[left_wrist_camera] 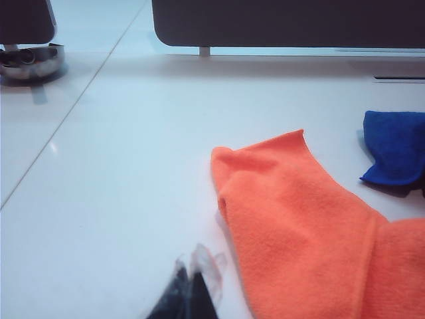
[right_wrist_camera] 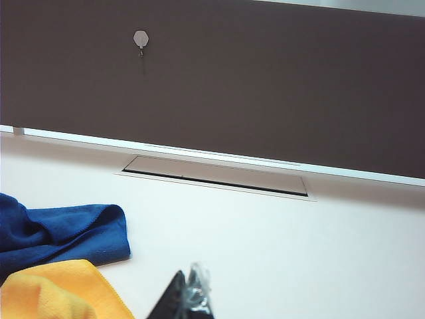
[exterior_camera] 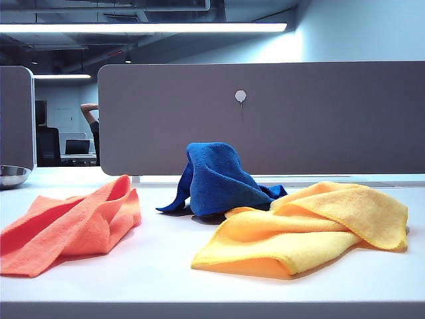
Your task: Pick up a rag that is the same color as the top surface of the Rubik's Cube and cover the cube with it.
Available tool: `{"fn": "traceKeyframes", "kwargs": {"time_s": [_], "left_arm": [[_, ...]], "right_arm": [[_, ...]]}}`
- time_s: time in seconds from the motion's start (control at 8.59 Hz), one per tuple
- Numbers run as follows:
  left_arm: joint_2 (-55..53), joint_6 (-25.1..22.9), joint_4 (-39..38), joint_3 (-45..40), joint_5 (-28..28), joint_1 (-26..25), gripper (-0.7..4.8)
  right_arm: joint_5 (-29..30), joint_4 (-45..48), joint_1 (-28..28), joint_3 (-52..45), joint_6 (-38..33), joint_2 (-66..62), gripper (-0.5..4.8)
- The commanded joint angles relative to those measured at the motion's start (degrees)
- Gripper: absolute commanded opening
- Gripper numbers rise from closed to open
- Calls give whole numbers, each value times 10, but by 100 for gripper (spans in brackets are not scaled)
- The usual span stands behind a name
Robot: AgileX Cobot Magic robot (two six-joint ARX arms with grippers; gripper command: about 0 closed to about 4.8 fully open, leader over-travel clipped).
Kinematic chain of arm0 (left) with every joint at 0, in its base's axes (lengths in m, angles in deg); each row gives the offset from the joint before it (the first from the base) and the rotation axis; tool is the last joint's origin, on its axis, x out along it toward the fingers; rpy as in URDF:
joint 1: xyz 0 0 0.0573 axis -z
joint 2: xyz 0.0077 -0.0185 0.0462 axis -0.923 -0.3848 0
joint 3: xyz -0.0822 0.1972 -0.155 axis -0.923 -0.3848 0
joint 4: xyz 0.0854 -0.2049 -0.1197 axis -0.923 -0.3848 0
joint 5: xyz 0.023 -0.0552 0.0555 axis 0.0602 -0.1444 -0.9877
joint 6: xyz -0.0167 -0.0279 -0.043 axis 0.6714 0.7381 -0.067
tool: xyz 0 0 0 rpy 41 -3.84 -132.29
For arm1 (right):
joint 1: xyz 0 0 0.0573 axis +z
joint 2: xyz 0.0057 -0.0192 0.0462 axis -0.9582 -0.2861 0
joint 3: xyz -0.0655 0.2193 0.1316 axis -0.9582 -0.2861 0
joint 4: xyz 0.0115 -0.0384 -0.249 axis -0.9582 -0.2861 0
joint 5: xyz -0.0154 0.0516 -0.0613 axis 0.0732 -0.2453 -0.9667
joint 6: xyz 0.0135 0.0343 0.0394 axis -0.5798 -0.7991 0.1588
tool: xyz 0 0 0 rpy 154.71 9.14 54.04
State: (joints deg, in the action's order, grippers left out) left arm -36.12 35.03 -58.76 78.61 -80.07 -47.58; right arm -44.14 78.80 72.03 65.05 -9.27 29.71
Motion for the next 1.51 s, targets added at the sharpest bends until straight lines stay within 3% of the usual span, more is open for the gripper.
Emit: {"fn": "traceKeyframes", "kwargs": {"time_s": [0.12,0.23,0.58,0.82,0.93,1.16,1.4,1.51], "left_arm": [[0,-4,16,0,-2,-27,-5],[-1,6,32,0,77,-104,-5],[0,13,42,0,196,-198,-5],[0,13,41,0,209,-201,-5],[0,12,50,0,246,-200,-5],[0,12,75,0,243,-200,-5],[0,-2,107,1,275,-200,-5],[0,-3,107,1,285,-200,-5]], "right_arm": [[1,6,0,-1,-24,0,-1],[1,5,0,-1,-24,0,-1],[1,3,0,-1,-24,0,-1],[1,-4,0,-1,-24,0,-1],[1,-5,0,-1,-28,0,-1],[4,-7,0,-1,-60,0,-1],[66,-7,0,-1,-57,0,-1],[52,-7,-1,-1,-45,0,-1]]}}
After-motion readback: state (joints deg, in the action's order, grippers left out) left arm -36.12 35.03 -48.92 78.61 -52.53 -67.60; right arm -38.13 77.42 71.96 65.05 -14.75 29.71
